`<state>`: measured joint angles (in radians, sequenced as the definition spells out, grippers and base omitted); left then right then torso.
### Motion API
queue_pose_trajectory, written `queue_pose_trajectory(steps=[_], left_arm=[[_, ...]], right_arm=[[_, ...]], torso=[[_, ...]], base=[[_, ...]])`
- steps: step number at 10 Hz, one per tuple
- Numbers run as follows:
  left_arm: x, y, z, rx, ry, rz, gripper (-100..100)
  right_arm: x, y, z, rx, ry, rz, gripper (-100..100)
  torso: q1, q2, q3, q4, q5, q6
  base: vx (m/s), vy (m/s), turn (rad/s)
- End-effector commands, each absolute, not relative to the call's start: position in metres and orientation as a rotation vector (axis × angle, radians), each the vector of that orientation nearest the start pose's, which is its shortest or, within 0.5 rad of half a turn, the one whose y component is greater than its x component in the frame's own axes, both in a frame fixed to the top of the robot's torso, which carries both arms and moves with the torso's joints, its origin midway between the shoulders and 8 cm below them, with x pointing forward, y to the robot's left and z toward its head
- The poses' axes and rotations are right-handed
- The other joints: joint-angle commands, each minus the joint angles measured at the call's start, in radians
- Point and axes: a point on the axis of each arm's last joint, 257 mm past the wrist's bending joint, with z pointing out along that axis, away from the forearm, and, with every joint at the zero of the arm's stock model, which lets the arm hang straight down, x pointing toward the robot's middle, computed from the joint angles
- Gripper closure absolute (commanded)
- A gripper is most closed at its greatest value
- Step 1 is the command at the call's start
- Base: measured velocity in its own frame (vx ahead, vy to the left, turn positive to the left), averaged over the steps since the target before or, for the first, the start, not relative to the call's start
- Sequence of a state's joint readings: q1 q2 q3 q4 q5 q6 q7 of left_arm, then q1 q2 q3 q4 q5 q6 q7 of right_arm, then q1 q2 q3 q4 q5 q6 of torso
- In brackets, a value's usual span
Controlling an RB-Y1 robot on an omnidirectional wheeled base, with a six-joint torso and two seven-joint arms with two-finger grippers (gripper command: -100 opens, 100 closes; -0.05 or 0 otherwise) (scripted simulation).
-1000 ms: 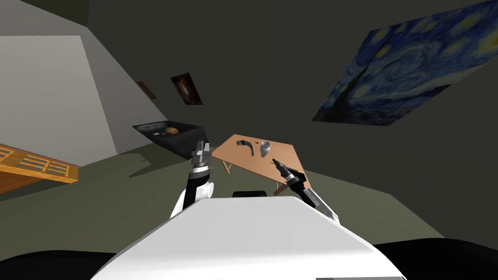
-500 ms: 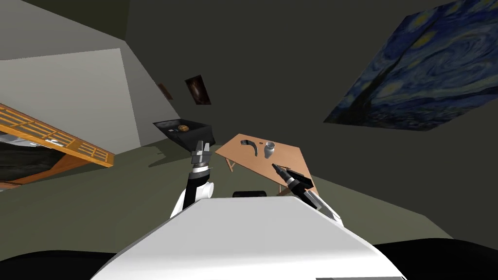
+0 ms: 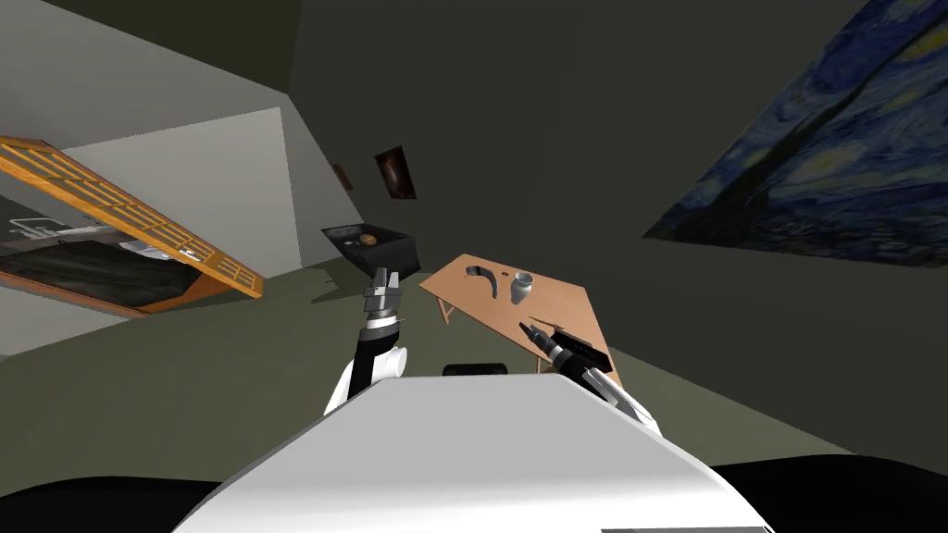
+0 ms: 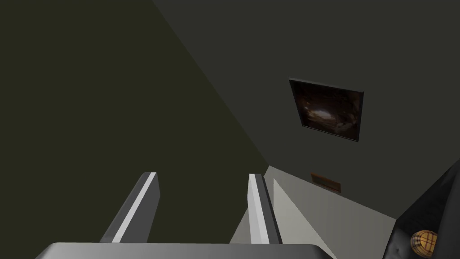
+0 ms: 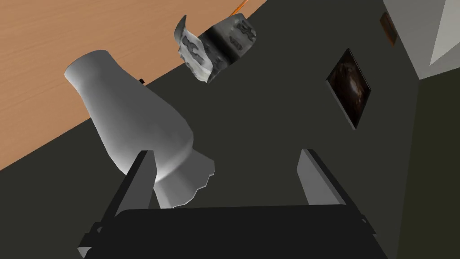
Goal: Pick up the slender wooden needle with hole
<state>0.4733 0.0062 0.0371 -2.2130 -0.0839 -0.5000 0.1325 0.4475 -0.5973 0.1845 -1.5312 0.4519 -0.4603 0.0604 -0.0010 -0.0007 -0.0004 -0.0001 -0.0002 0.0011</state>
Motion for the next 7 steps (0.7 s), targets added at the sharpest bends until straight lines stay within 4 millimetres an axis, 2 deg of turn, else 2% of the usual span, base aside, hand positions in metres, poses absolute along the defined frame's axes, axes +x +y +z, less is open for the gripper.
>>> queue_pose_trajectory(steps=[1, 2, 3, 4, 5, 6, 7], left_arm=[[0.359, 0.282, 0.003, -0.686, 0.660, -1.335, 0], [0.359, 0.282, 0.003, -0.686, 0.660, -1.335, 0], [0.359, 0.282, 0.003, -0.686, 0.660, -1.335, 0], [0.359, 0.282, 0.003, -0.686, 0.660, -1.335, 0], [0.359, 0.282, 0.003, -0.686, 0.660, -1.335, 0], [0.359, 0.282, 0.003, -0.686, 0.660, -1.335, 0], [0.359, 0.282, 0.003, -0.686, 0.660, -1.335, 0]], right_arm=[[0.323, -0.309, -0.395, 0.221, 1.993, 0.662, -100], [0.311, -0.316, -0.411, 0.172, 2.050, 0.628, -100], [0.307, -0.326, -0.418, 0.175, 2.072, 0.606, -100], [0.304, -0.329, -0.421, 0.181, 2.081, 0.599, -100], [0.289, -0.345, -0.438, 0.129, 2.149, 0.549, -100], [0.284, -0.351, -0.444, 0.140, 2.164, 0.536, -100], [0.270, -0.366, -0.456, 0.081, 2.225, 0.486, -100]], torso=[[0.000, 0.000, 0.000, 0.000, 0.000, 0.000], [0.000, 0.000, 0.000, 0.000, 0.000, -0.001], [0.000, 0.000, 0.000, 0.000, 0.000, -0.001], [0.000, 0.000, 0.000, 0.000, 0.000, 0.000], [0.000, 0.000, 0.000, 0.000, 0.000, 0.000], [0.001, 0.000, 0.000, 0.000, 0.000, -0.001], [0.000, 0.000, 0.000, 0.000, 0.000, 0.000]], base=[[-0.005, 0.002, 0.322], [-0.006, -0.002, 0.394], [-0.003, -0.008, 0.210], [-0.001, -0.004, 0.015], [-0.002, 0.009, 0.327], [-0.001, -0.001, 0.176], [-0.003, 0.006, 0.327]])
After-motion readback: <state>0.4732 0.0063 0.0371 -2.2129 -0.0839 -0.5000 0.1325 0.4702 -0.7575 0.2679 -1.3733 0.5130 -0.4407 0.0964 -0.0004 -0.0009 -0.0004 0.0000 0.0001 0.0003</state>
